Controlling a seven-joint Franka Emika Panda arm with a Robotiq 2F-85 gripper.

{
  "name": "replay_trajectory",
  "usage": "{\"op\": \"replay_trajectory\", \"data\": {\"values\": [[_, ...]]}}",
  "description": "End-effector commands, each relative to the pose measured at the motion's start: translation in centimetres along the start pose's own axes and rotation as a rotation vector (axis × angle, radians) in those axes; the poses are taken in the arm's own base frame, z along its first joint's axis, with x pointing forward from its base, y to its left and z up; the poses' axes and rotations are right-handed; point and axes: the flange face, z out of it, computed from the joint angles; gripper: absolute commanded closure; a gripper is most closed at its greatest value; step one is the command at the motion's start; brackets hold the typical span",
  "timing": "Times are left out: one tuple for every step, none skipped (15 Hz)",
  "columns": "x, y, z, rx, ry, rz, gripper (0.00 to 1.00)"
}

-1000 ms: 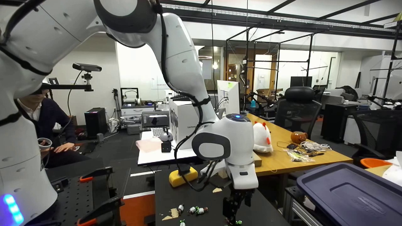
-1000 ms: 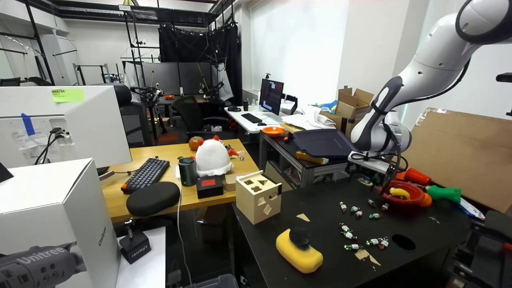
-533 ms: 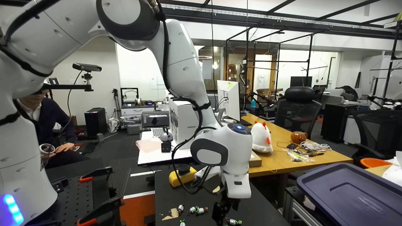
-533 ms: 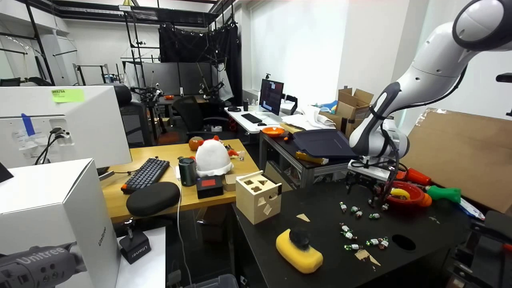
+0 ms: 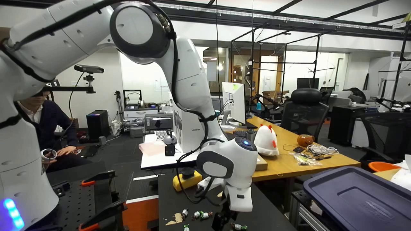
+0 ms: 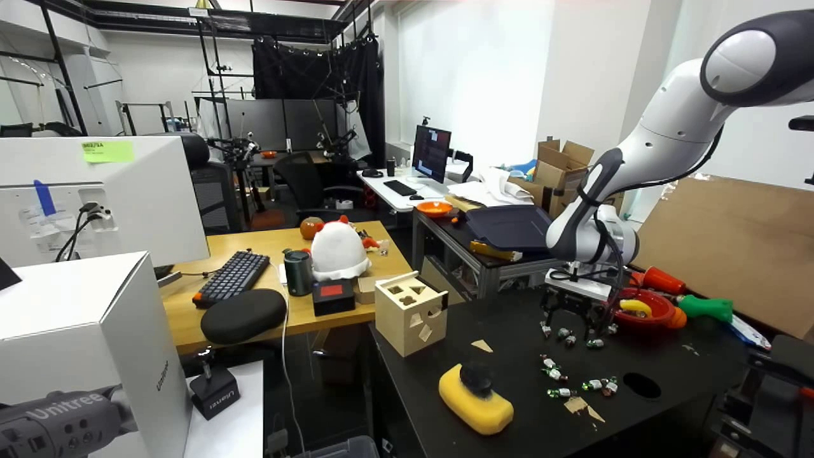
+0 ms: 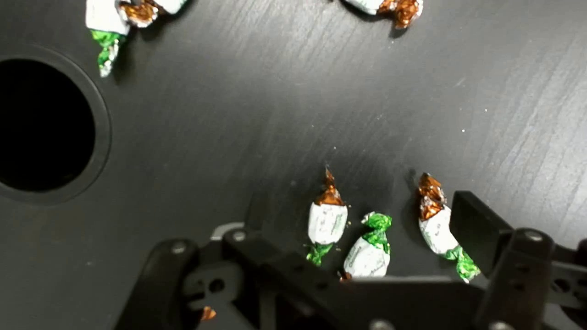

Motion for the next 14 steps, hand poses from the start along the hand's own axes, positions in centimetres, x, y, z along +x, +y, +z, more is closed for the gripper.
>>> {"op": "replay_trajectory", "data": {"values": [[0.6,-0.4,0.7,-0.022,-0.04,0.073,0.0],[0.7,-0.4,0.9,-0.029,-0.053,0.096,0.0],[0.9,-0.3,1.2,-0.035,-0.064,0.121,0.0],[1.0,-0.2,1.4,-0.039,-0.077,0.141,0.0],[1.1,-0.2,1.5,-0.04,-0.081,0.162,0.0],[1.3,-0.2,1.6,-0.045,-0.085,0.18,0.0],[1.4,-0.2,1.8,-0.049,-0.092,0.208,0.0],[1.5,-0.2,2.0,-0.049,-0.097,0.231,0.0],[1.6,-0.2,2.1,-0.048,-0.1,0.255,0.0],[1.8,-0.2,2.1,-0.045,-0.096,0.288,0.0],[1.9,-0.2,2.1,-0.04,-0.094,0.318,0.0],[2.0,-0.2,2.1,-0.034,-0.092,0.343,0.0],[2.1,-0.1,2.2,-0.031,-0.09,0.37,0.0],[2.2,-0.1,2.2,-0.028,-0.09,0.388,0.0]]}}
